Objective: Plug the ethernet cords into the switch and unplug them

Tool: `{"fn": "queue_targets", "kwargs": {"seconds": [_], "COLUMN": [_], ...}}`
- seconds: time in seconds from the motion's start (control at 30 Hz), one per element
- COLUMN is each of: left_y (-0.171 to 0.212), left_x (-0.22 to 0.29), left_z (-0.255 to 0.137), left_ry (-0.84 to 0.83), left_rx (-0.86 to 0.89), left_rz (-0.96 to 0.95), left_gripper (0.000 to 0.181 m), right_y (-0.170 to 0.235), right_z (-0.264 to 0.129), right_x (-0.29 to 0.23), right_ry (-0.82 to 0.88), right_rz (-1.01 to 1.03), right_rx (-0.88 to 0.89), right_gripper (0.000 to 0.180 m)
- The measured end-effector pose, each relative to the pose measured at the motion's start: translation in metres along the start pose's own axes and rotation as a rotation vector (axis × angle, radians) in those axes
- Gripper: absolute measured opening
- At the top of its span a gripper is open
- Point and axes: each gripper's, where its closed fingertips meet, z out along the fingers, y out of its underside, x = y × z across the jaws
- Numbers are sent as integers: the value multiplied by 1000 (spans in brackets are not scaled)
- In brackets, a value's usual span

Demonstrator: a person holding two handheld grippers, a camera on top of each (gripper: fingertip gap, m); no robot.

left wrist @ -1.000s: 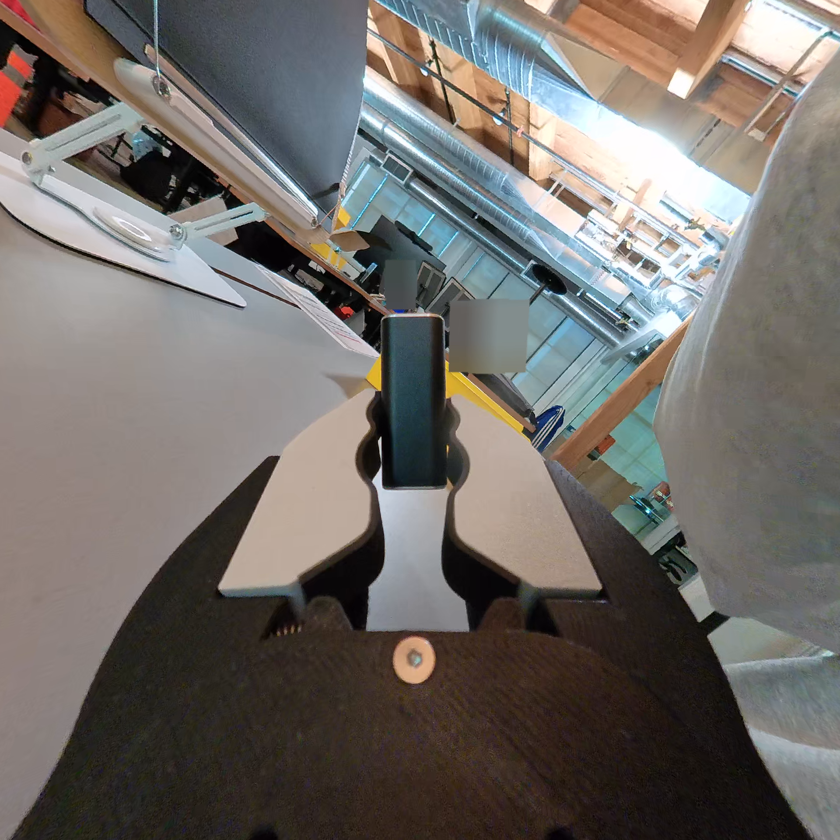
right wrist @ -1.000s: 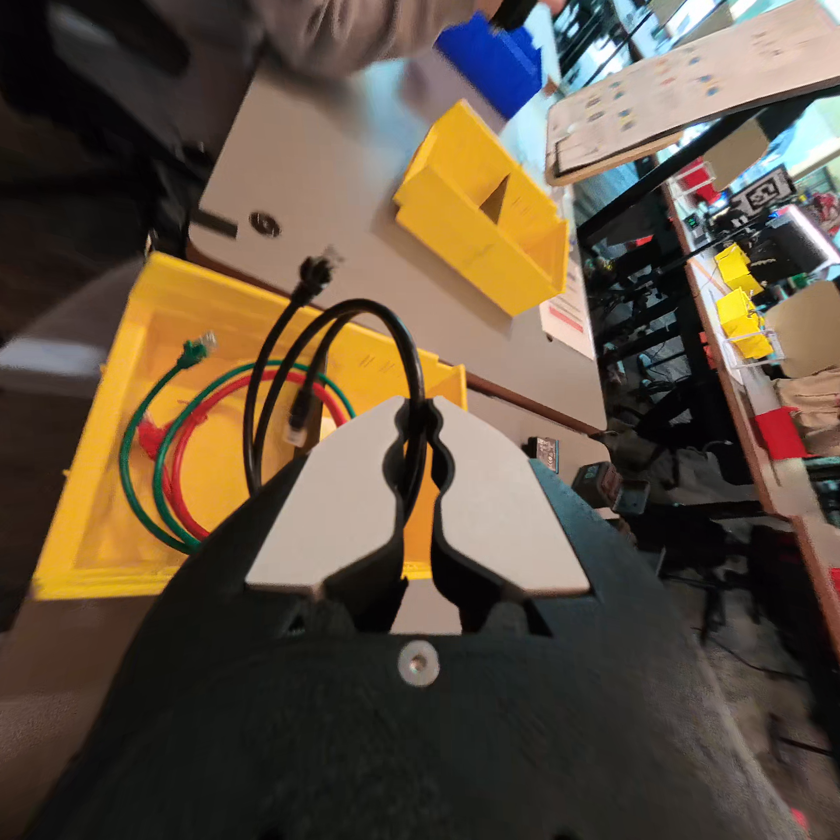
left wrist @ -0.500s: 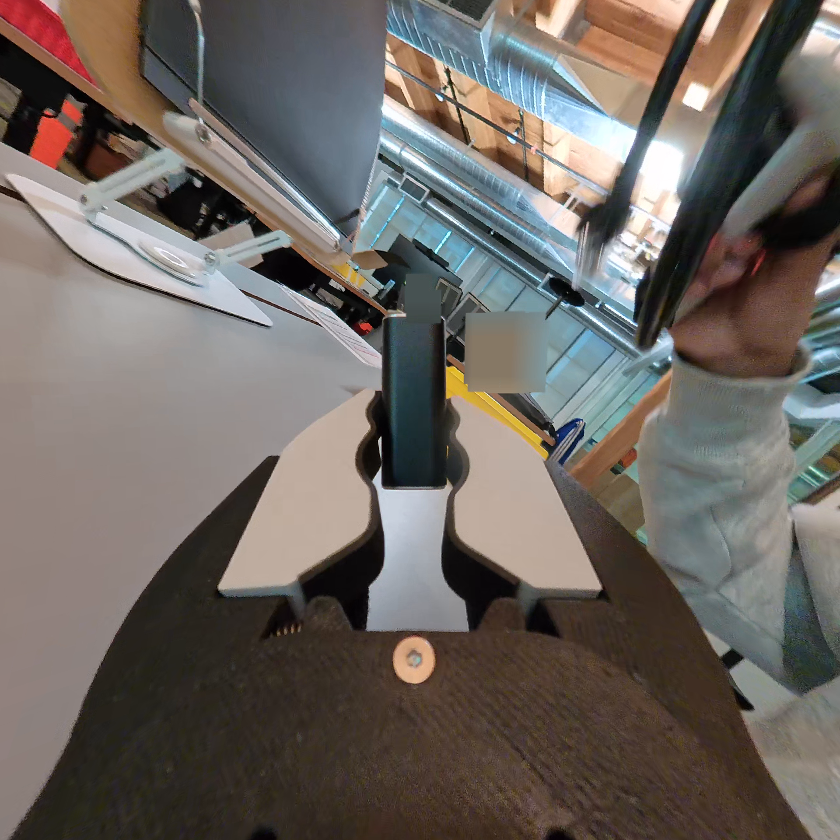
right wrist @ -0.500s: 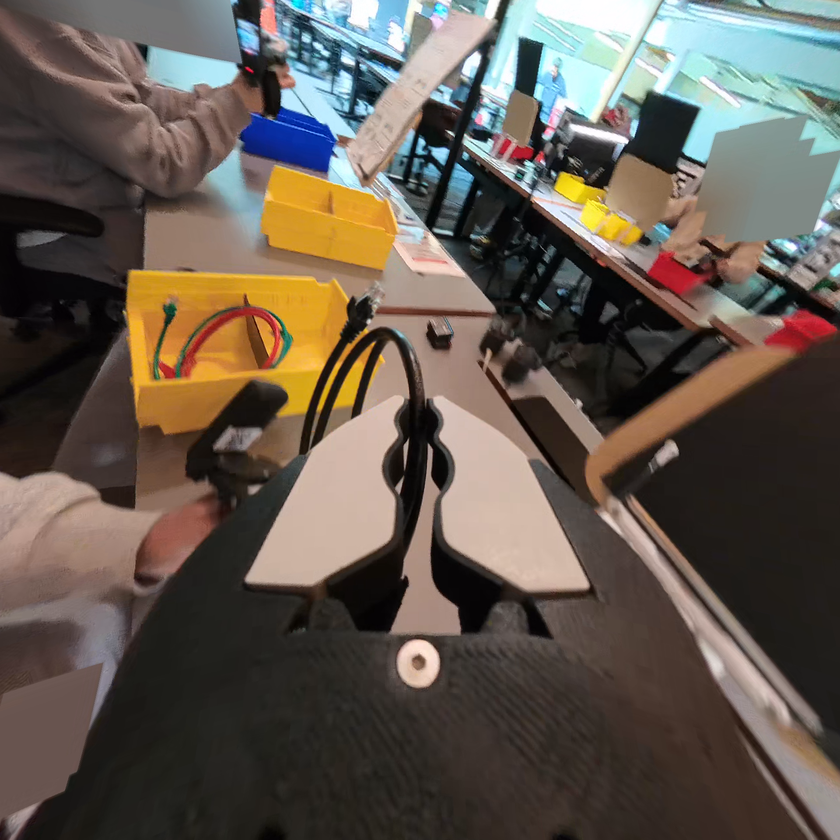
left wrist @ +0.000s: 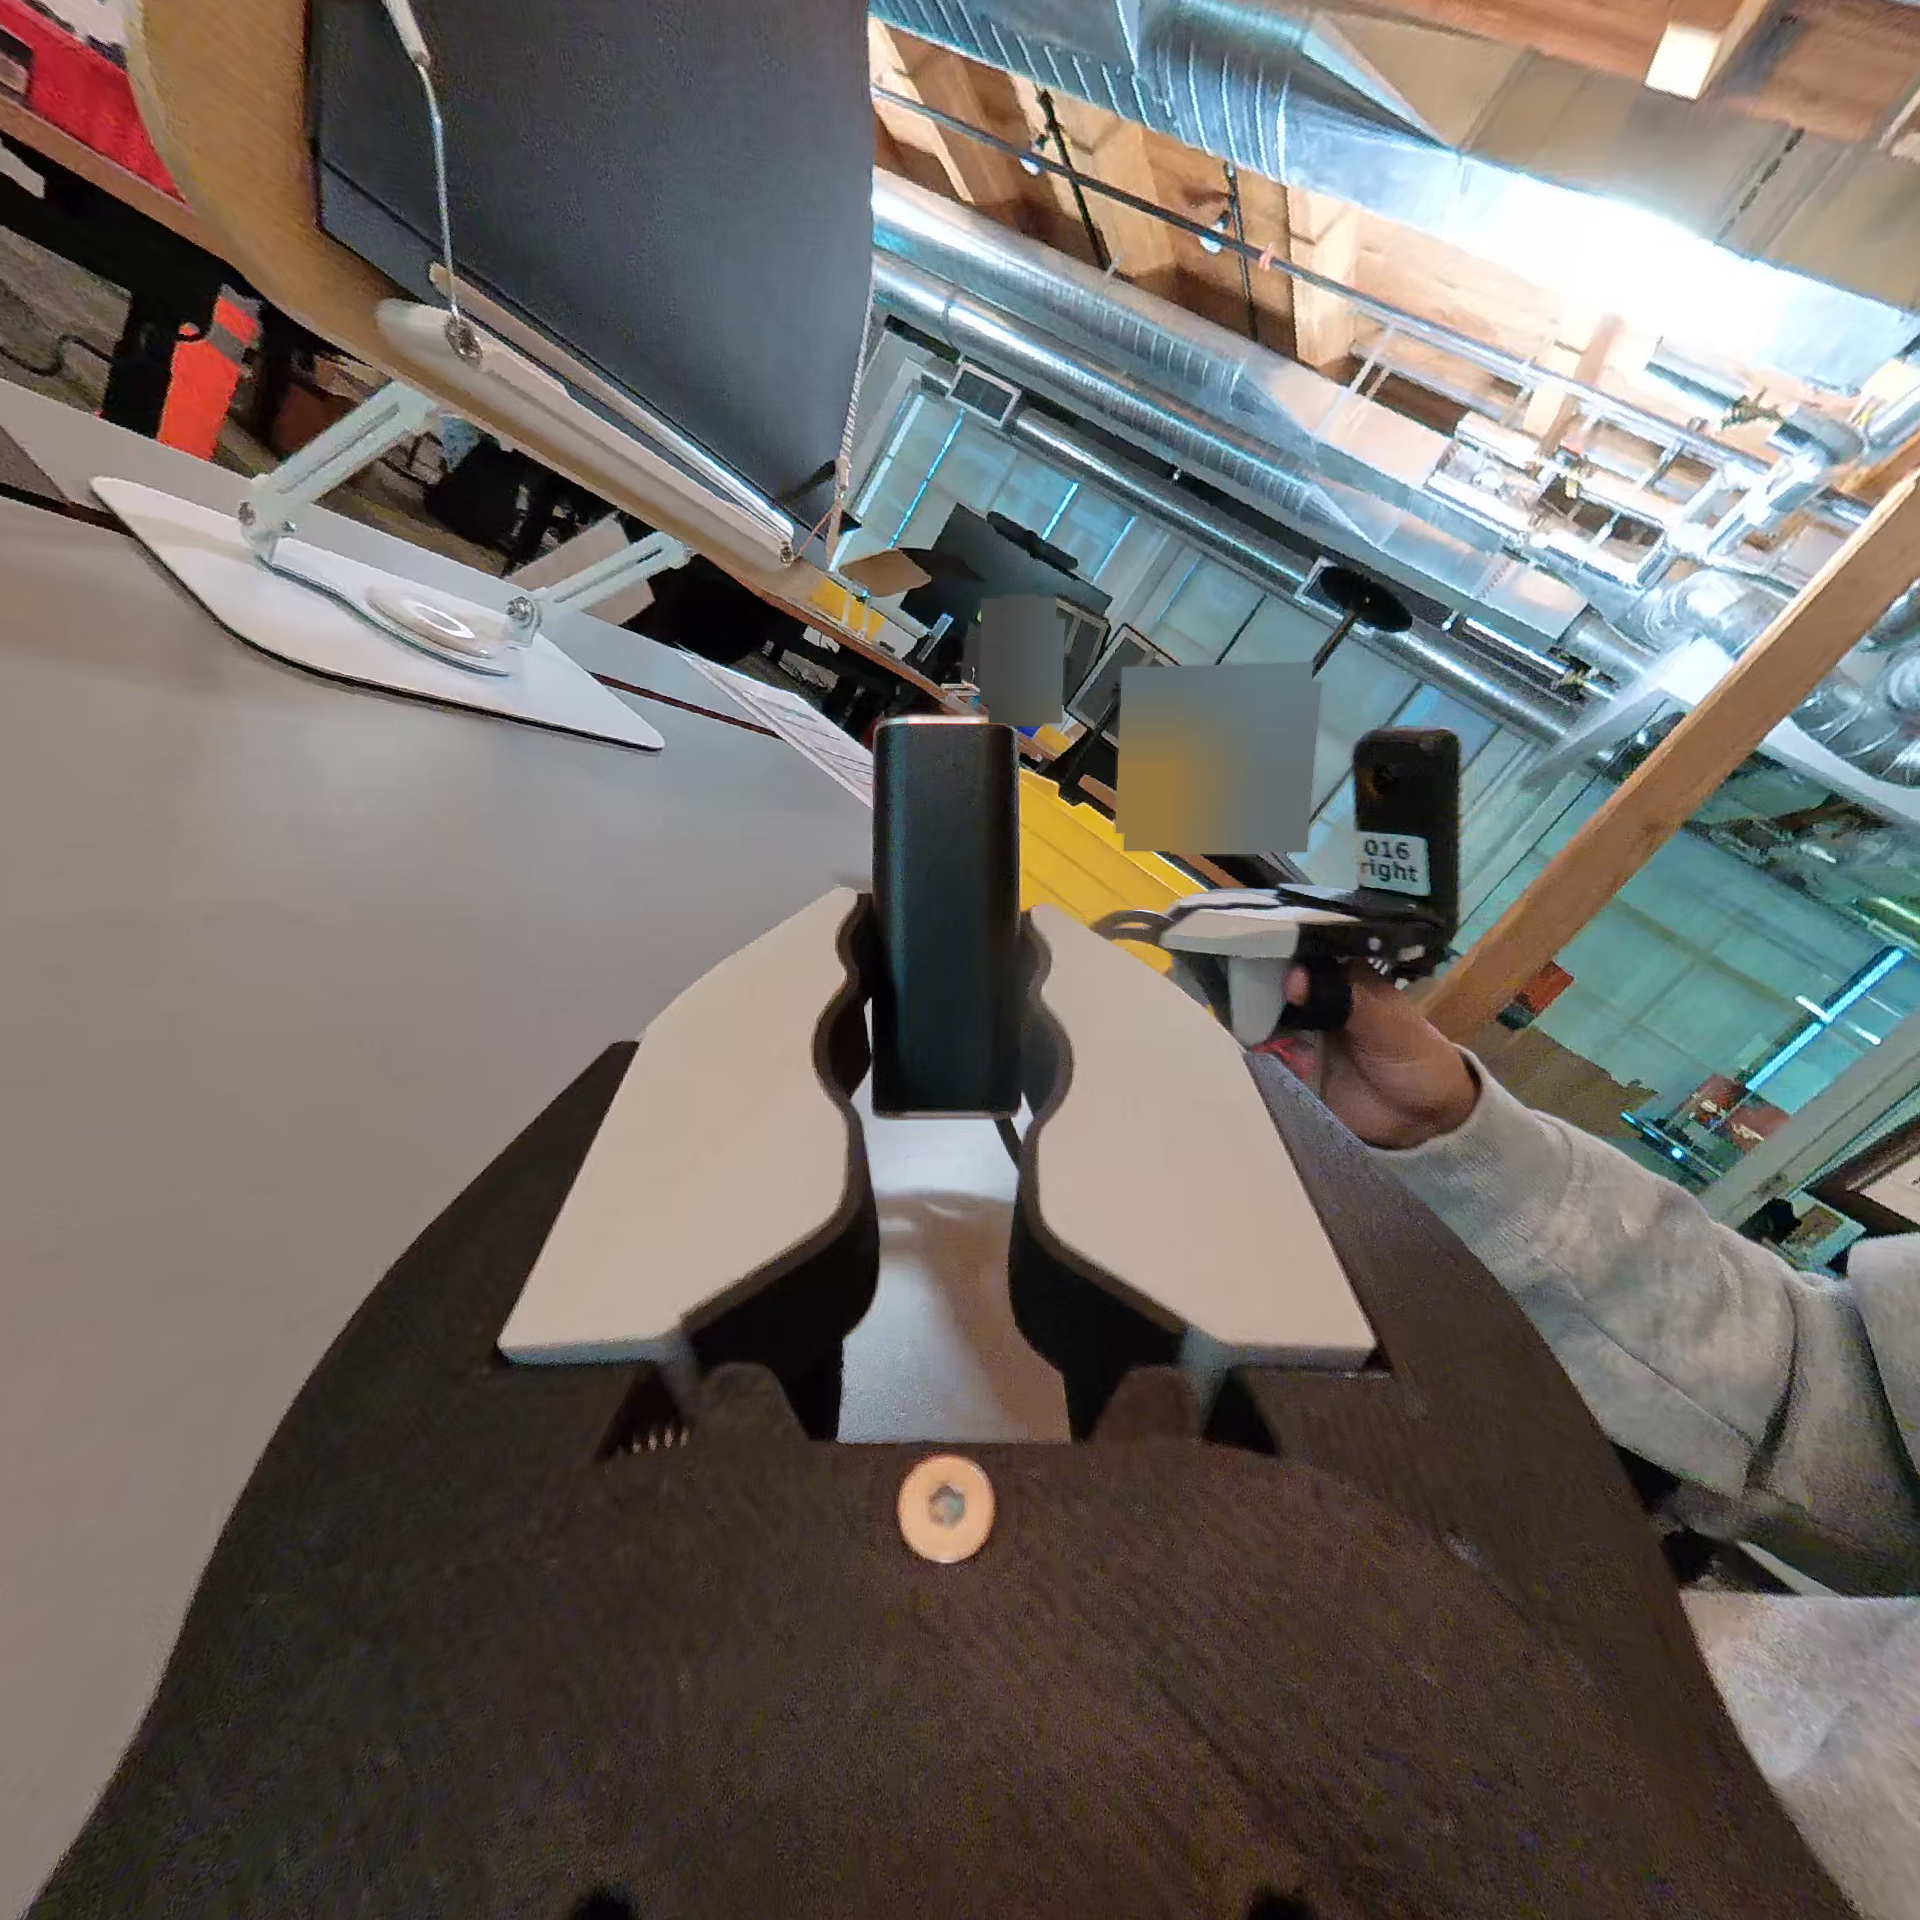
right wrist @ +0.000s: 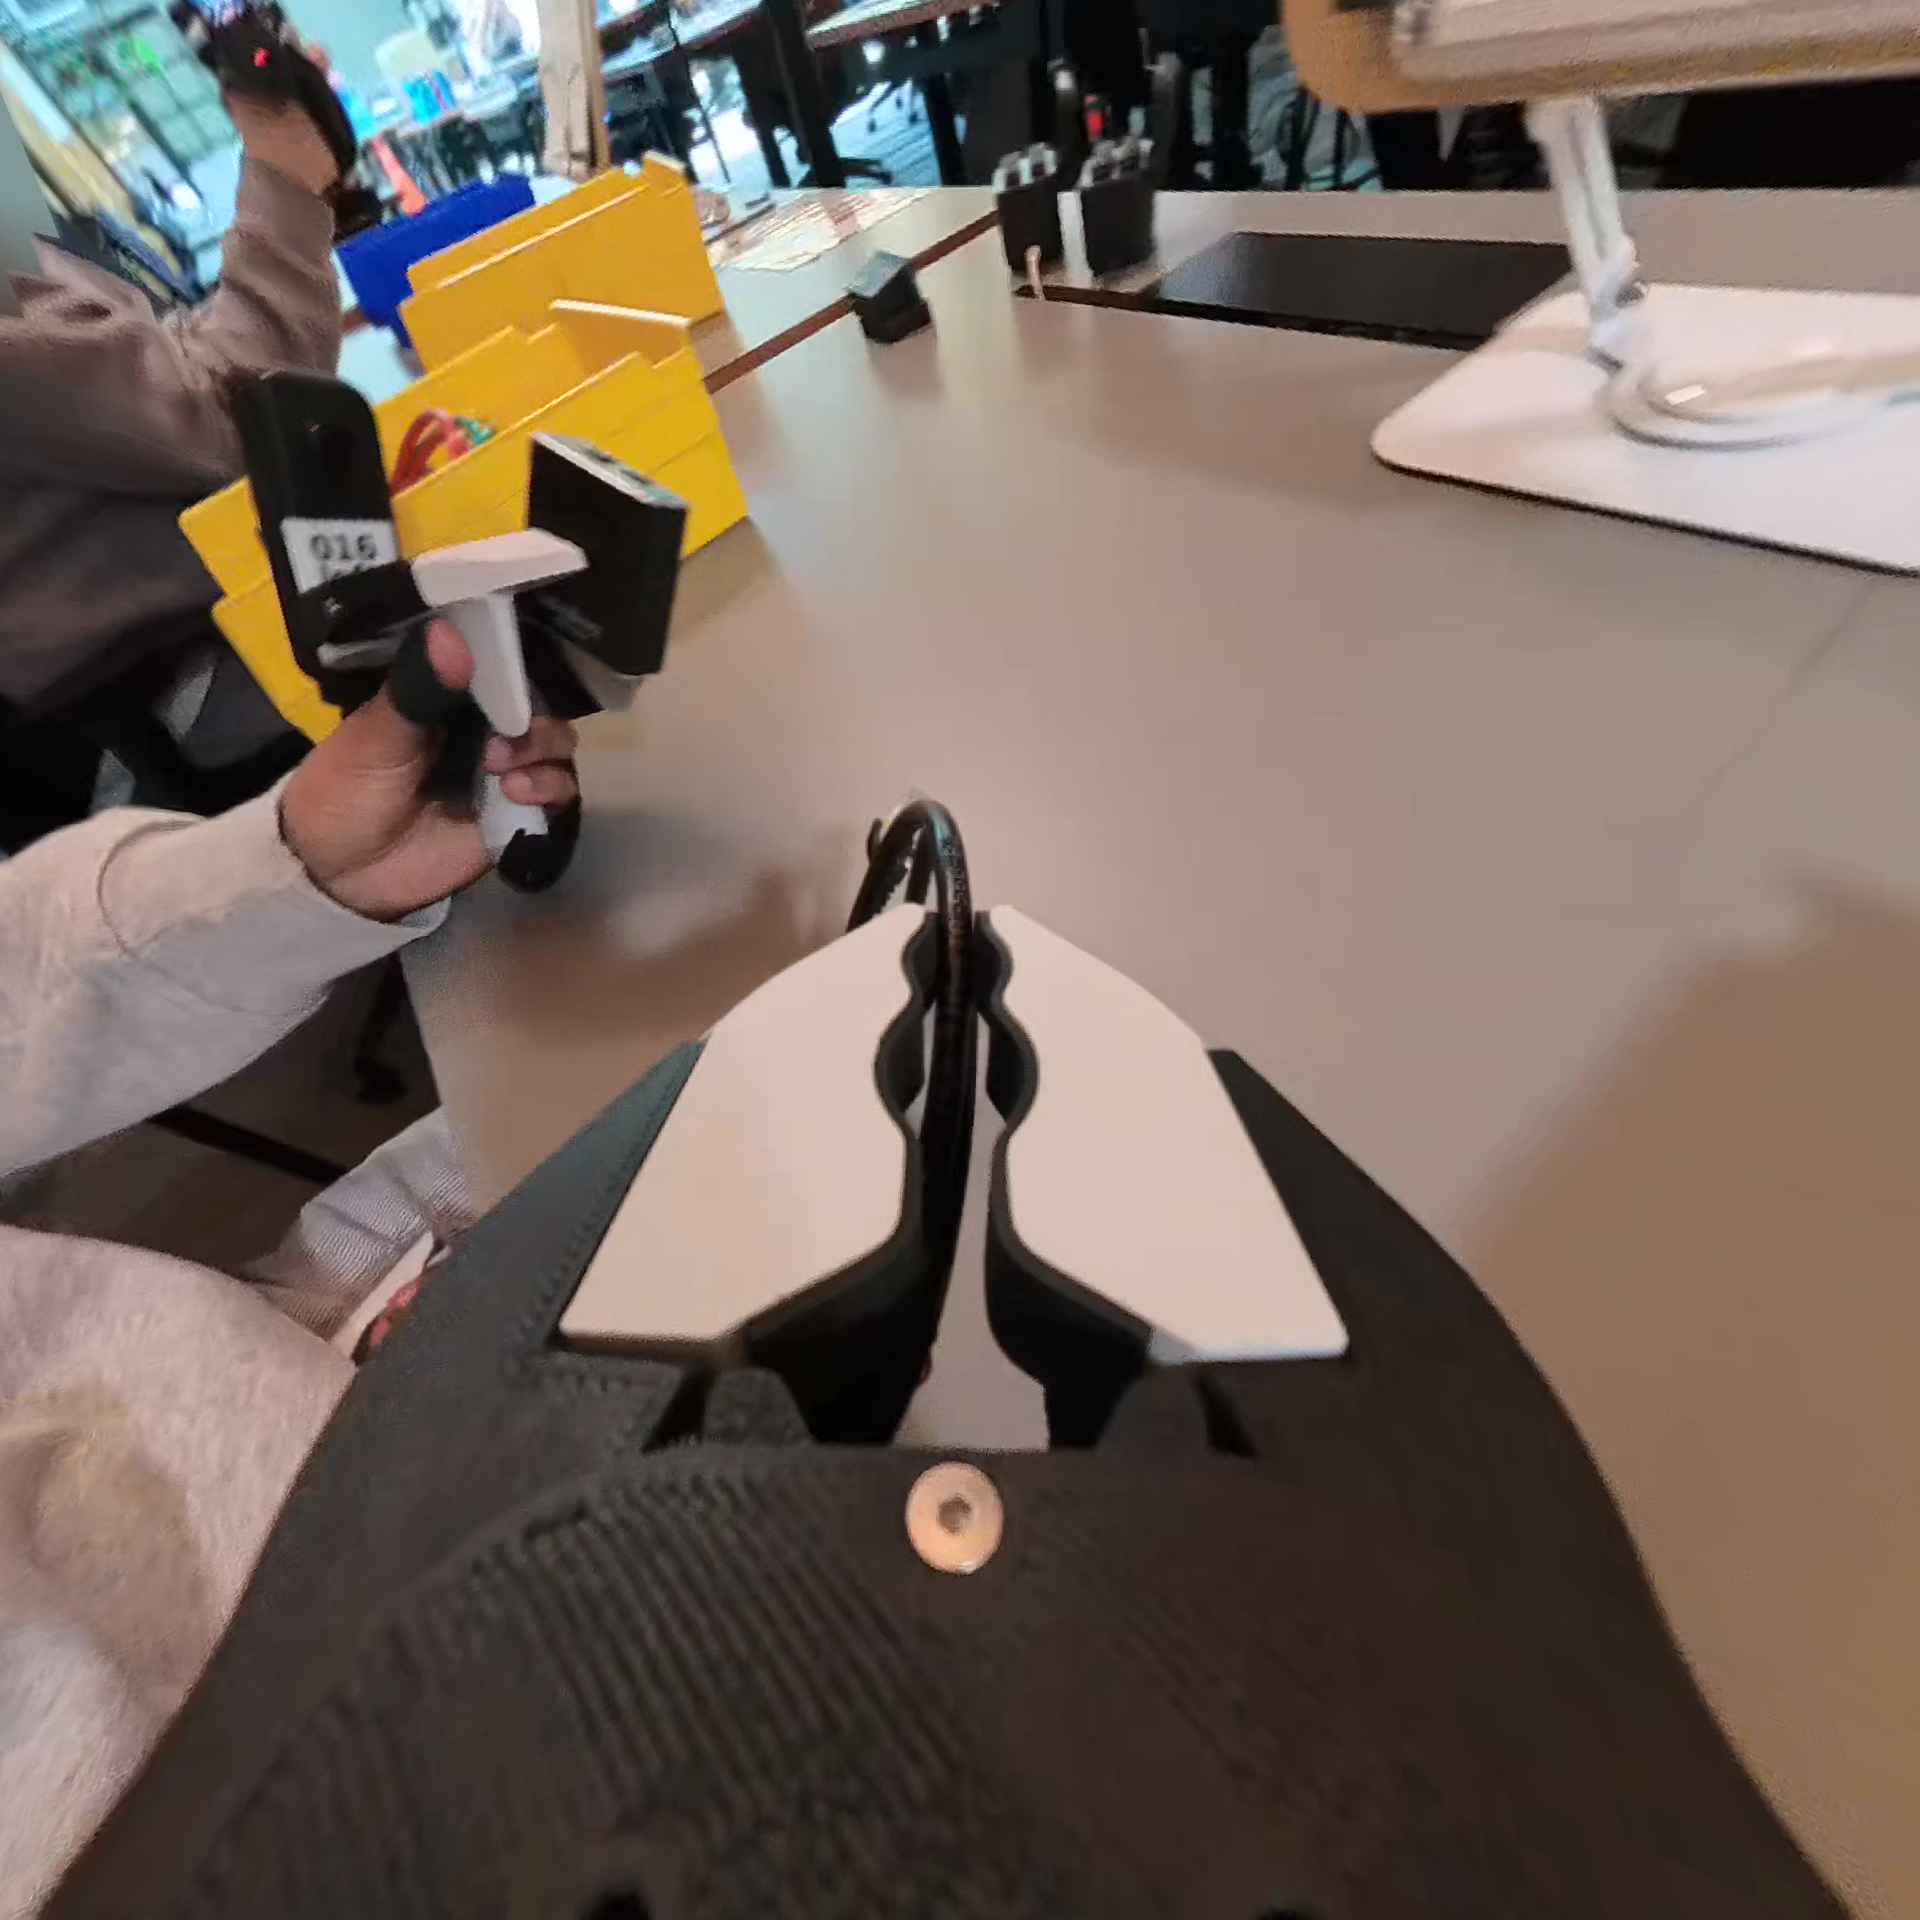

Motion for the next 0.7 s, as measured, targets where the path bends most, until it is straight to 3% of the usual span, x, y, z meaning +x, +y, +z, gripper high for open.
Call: {"fn": "queue_targets", "kwargs": {"seconds": [0.07,0.17,0.23,0.37,0.5,0.7], "left_y": [2,4,6,6,7,12], "left_x": [2,5,7,7,8,13], "left_z": [1,3,4,4,5,8], "left_ry": [8,21,31,46,51,41], "left_rx": [-15,-31,-41,-37,-39,-76], "left_rz": [12,26,23,-5,-12,52], "left_gripper": [24,24,24,24,24,24], "right_y": [4,4,-1,-4,17,52], "right_z": [-1,-1,-3,5,33,64], "right_x": [21,42,45,25,-9,-20], "right_ry": [66,219,304,332,244,264], "right_rz": [16,-54,-152,-304,-281,-316], "right_rx": [-11,5,22,-3,-104,-317], "right_gripper": [12,55,64,56,48,55]}}
